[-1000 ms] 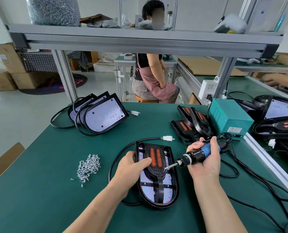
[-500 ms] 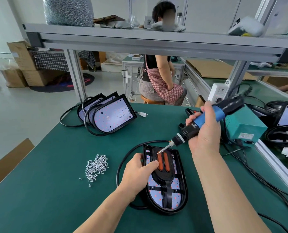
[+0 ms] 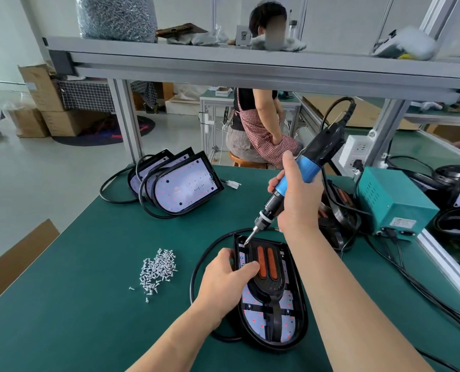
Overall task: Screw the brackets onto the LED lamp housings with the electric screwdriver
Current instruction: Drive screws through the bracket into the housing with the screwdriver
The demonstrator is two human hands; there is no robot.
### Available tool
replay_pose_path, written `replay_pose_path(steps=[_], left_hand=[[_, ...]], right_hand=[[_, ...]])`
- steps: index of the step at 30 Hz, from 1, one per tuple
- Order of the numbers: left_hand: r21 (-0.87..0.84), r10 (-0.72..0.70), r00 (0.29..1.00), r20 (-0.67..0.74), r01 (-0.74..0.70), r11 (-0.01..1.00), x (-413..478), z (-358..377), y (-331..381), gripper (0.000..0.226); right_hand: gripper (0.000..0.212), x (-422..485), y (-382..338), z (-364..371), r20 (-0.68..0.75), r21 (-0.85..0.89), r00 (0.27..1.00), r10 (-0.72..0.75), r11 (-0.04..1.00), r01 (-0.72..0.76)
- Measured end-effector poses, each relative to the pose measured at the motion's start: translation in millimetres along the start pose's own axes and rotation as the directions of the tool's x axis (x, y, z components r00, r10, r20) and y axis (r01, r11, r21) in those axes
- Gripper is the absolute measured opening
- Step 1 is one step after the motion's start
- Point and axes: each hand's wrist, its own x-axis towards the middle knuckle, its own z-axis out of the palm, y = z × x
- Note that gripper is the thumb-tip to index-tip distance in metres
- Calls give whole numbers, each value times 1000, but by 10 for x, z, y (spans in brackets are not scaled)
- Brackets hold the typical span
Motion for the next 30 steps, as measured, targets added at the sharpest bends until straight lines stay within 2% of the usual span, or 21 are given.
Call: replay_pose_path(steps=[4, 13, 22, 26, 30], left_hand=[[-7, 3, 1000, -1, -3, 1000, 14, 4, -15, 52], [1, 8, 1000, 3, -8, 1000, 9, -1, -13, 54], [-11, -3, 1000, 19, 3, 1000, 14, 3, -11, 60], [-21, -7, 1000, 25, 8, 1000, 17, 5, -15, 68], [-12, 5, 1000, 8, -5, 1000, 26, 10, -28, 57]], right_hand=[[27, -15, 20, 13, -4, -10, 1000, 3, 1000, -3], [25, -49, 40, 18, 13, -15, 1000, 2, 1000, -2], [21, -179, 15, 106, 192, -51, 977, -91, 993, 103], [20, -247, 16, 124, 190, -64, 976, -101, 991, 115], [17, -273, 15, 125, 162, -49, 980, -114, 991, 123]])
